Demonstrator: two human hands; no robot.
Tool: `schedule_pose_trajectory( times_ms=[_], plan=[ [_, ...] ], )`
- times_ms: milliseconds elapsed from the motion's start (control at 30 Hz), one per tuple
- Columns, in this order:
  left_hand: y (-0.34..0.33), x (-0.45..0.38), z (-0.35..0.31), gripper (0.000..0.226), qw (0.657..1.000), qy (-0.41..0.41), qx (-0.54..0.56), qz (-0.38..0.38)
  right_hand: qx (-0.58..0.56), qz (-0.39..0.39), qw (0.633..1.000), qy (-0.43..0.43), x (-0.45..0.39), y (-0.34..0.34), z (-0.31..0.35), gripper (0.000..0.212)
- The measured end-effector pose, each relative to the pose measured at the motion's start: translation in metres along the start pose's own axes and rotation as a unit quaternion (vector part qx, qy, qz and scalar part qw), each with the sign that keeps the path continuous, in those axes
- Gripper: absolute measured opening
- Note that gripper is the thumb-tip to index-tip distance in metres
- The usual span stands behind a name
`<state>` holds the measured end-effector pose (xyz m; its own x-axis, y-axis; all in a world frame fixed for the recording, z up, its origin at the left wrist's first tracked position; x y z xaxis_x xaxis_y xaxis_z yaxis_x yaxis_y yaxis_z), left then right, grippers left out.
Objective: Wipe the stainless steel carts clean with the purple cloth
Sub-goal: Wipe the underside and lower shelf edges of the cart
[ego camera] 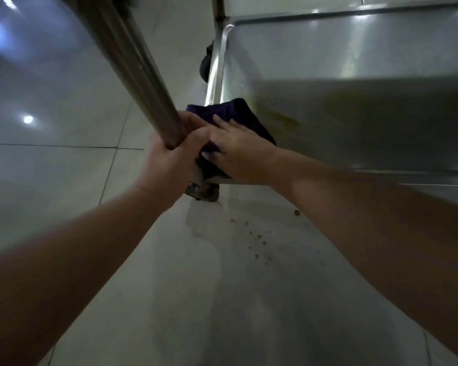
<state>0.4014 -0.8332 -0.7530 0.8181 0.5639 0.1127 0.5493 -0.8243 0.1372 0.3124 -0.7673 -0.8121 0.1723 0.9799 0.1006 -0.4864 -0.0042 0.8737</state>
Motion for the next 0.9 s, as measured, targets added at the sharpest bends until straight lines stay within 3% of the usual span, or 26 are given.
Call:
schedule_pose_trajectory(
  times_ms=[100,167,267,367,433,533,633,733,800,900],
  plan=[
    [-0.004,-0.005,0.007,0.01,1.0,0.009,0.024,0.004,0.037,0.013,0.999,0.013,0.05,-0.005,-0.016,0.065],
    [-0.001,-0.008,0.012,0.014,1.0,0.016,0.003,-0.018,0.069,0.01,0.997,-0.029,0.089,0.001,-0.047,0.073],
    [0.001,-0.009,0.014,0.015,0.999,0.019,0.009,-0.034,0.087,-0.015,0.982,-0.168,0.129,0.035,-0.124,0.084],
    [0.0,-0.008,0.011,0.017,0.999,0.017,0.02,-0.039,0.08,-0.069,0.94,-0.323,0.131,0.069,-0.183,0.073],
    [-0.001,-0.007,0.007,0.016,0.999,0.014,0.023,-0.046,0.068,-0.098,0.915,-0.386,0.1,0.077,-0.186,0.07],
    [-0.004,-0.006,0.003,0.015,0.999,0.013,0.024,-0.046,0.059,-0.086,0.944,-0.312,0.021,0.063,-0.131,0.067],
    [-0.004,-0.006,0.005,0.024,0.998,0.026,0.032,-0.038,0.086,0.004,0.993,-0.086,-0.012,0.025,-0.05,0.069],
    [-0.004,-0.007,0.008,0.033,0.998,0.028,0.041,-0.031,0.098,0.08,0.988,0.093,0.032,0.016,-0.041,0.07],
    [-0.003,-0.008,0.008,0.032,0.998,0.025,0.034,-0.04,0.119,0.08,0.988,0.063,0.053,0.033,-0.081,0.073],
    [-0.001,-0.008,0.009,0.025,0.998,0.022,0.026,-0.045,0.106,-0.022,0.982,-0.154,0.043,0.079,-0.159,0.069]
  ],
)
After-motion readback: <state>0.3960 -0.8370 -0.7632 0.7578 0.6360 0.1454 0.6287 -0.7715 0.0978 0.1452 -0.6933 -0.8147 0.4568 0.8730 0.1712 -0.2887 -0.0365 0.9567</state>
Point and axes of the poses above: each hand's wrist, its own x-axis away from the middle knuckle, its own y-axis out of the back of the hand, z = x × y, the point moved 9 cm from there along -x, towards the middle knuckle, and after that the axes turned 8 degrees about y, right-handed, at the moved point
